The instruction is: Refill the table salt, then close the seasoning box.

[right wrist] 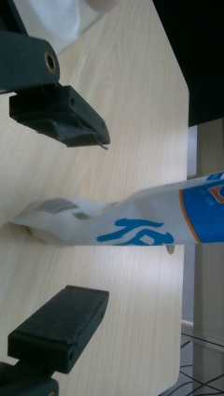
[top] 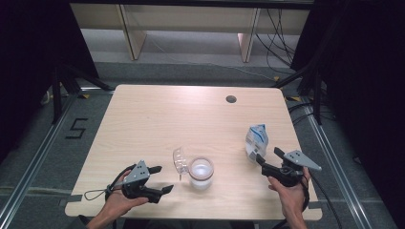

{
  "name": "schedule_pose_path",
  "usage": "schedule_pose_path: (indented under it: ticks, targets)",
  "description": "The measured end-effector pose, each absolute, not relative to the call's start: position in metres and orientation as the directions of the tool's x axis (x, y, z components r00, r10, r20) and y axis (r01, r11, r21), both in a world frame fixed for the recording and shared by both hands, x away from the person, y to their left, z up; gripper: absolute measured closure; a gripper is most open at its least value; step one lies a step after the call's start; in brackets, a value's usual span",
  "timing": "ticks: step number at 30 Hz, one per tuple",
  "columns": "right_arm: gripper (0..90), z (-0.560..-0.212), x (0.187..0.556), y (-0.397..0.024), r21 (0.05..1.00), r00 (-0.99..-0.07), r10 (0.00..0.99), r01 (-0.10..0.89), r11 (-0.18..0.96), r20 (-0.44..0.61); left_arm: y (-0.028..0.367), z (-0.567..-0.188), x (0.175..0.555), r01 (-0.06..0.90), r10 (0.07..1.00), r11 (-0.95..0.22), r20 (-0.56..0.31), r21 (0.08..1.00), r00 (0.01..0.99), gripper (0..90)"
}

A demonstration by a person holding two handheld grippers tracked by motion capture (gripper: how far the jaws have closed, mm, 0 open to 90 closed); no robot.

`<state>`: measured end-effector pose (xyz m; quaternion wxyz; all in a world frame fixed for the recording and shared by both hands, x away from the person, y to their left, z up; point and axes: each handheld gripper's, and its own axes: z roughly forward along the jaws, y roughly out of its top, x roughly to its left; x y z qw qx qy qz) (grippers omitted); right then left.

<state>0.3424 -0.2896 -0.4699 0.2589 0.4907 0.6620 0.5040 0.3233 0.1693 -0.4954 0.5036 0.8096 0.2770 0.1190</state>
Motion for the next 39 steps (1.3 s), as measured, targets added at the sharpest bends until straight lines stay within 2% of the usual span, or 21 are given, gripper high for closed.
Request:
schedule_pose_path:
  ticks: [1,5,11,12,13,15,18,19,21,26,27,29,30,31,32,37,39]
  targets:
    - [20.9,-0.470,0.342,-0.292,0.928,-0.398,0.912,0.367,0.061,0.098,0.169,-0.496,0.323,0.336,0.572,-0.333,-0.094,0.881,0.815,19.0]
    - [17.8,-0.469,0.330,-0.287,0.925,-0.389,0.916,0.377,0.057,0.102,0.169,-0.495,0.325,0.326,0.567,-0.337,-0.086,0.883,0.819,19.0]
    - [15.7,-0.470,0.316,-0.280,0.918,-0.442,0.893,0.382,0.106,0.081,0.169,-0.493,0.325,0.335,0.571,-0.322,-0.100,0.886,0.815,19.0]
    - [15.7,-0.470,0.312,-0.277,0.904,-0.432,0.896,0.417,0.094,0.106,0.169,-0.493,0.326,0.328,0.565,-0.323,-0.097,0.888,0.819,19.0]
    - [15.7,-0.472,0.313,-0.277,0.916,-0.455,0.888,0.380,0.130,0.063,0.168,-0.492,0.326,0.333,0.568,-0.319,-0.102,0.887,0.816,19.0]
    - [15.7,-0.473,0.308,-0.274,0.905,-0.461,0.882,0.410,0.116,0.096,0.168,-0.491,0.326,0.341,0.571,-0.307,-0.115,0.888,0.813,19.0]
    - [15.8,-0.474,0.304,-0.273,0.902,-0.477,0.874,0.412,0.129,0.093,0.167,-0.488,0.328,0.336,0.571,-0.306,-0.110,0.891,0.814,19.0]
    - [15.8,-0.474,0.302,-0.274,0.898,-0.482,0.874,0.411,0.154,0.071,0.167,-0.487,0.328,0.338,0.570,-0.295,-0.119,0.894,0.813,19.0]
    - [15.9,-0.475,0.299,-0.272,0.895,-0.480,0.872,0.427,0.133,0.099,0.166,-0.485,0.327,0.364,0.582,-0.262,-0.155,0.894,0.799,19.1]
    - [16.2,-0.476,0.298,-0.271,0.906,-0.503,0.862,0.391,0.164,0.061,0.167,-0.477,0.326,0.330,0.567,-0.255,-0.136,0.909,0.812,19.3]
    - [16.1,-0.474,0.294,-0.268,0.890,-0.482,0.872,0.431,0.151,0.085,0.167,-0.476,0.325,0.327,0.568,-0.261,-0.130,0.908,0.813,19.3]
    - [16.3,-0.475,0.296,-0.268,0.897,-0.510,0.859,0.397,0.195,0.039,0.167,-0.473,0.323,0.326,0.569,-0.260,-0.129,0.909,0.812,19.3]
    - [16.3,-0.477,0.295,-0.264,0.892,-0.507,0.858,0.422,0.161,0.085,0.166,-0.473,0.324,0.320,0.558,-0.255,-0.131,0.912,0.819,19.3]
    - [16.4,-0.476,0.293,-0.264,0.880,-0.503,0.860,0.442,0.173,0.083,0.166,-0.472,0.322,0.321,0.566,-0.259,-0.126,0.911,0.815,19.3]
    - [16.6,-0.477,0.295,-0.265,0.890,-0.523,0.850,0.411,0.196,0.055,0.166,-0.471,0.323,0.311,0.557,-0.261,-0.121,0.914,0.821,19.4]
    - [18.1,-0.478,0.294,-0.262,0.891,-0.539,0.841,0.403,0.207,0.048,0.162,-0.467,0.322,0.310,0.554,-0.252,-0.126,0.917,0.823,22.6]
    - [19.0,-0.477,0.290,-0.259,0.879,-0.527,0.846,0.438,0.190,0.080,0.161,-0.464,0.322,0.308,0.553,-0.239,-0.132,0.921,0.823,27.0]
